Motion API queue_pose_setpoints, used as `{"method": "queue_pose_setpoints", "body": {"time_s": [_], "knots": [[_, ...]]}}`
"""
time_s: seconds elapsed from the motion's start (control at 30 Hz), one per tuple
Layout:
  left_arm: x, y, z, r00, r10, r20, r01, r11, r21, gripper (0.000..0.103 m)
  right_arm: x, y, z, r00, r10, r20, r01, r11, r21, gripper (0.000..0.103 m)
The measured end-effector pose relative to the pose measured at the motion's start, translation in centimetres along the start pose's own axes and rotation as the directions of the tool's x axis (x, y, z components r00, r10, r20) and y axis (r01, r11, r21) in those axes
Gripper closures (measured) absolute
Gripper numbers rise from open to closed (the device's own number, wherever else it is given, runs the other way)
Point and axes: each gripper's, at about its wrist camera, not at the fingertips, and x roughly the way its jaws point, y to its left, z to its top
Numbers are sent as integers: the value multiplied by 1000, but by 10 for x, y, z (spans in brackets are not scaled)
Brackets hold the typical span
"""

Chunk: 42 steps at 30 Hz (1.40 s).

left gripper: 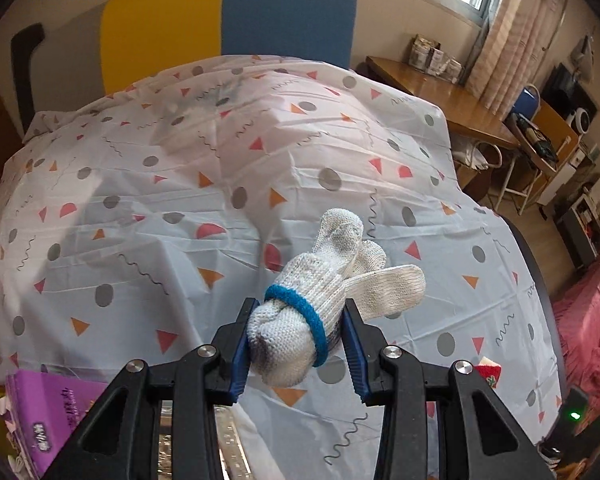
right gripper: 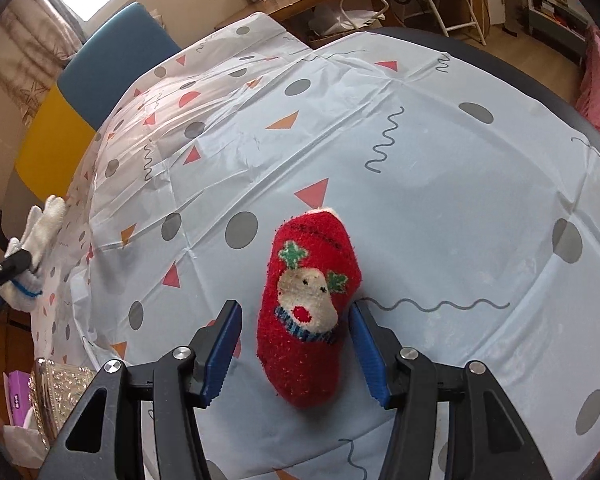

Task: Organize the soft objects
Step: 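Grasp the red slipper sock with the right tool while left tool lifts the white sock, then carry the white sock into the gold tray and release it with the left tool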

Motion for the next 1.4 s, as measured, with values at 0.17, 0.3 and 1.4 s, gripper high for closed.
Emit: {"method": "queue_pose_setpoints", "body": {"time_s": [0.17, 0.3, 1.4], "knots": [[-28, 54, 11, 997, 60, 43, -56, 994, -94, 62, 9, 14, -4, 999, -50, 7, 51, 991, -120, 69], [-55, 99, 11, 993, 97, 74, -85, 983, -160, 62, 14, 22, -9, 997, -71, 16, 73, 978, -194, 73], [-188, 300, -243, 908, 349, 231, -251, 896, -367, 62, 19, 41, -30, 975, -171, 139, 213, 893, -397, 70]]}}
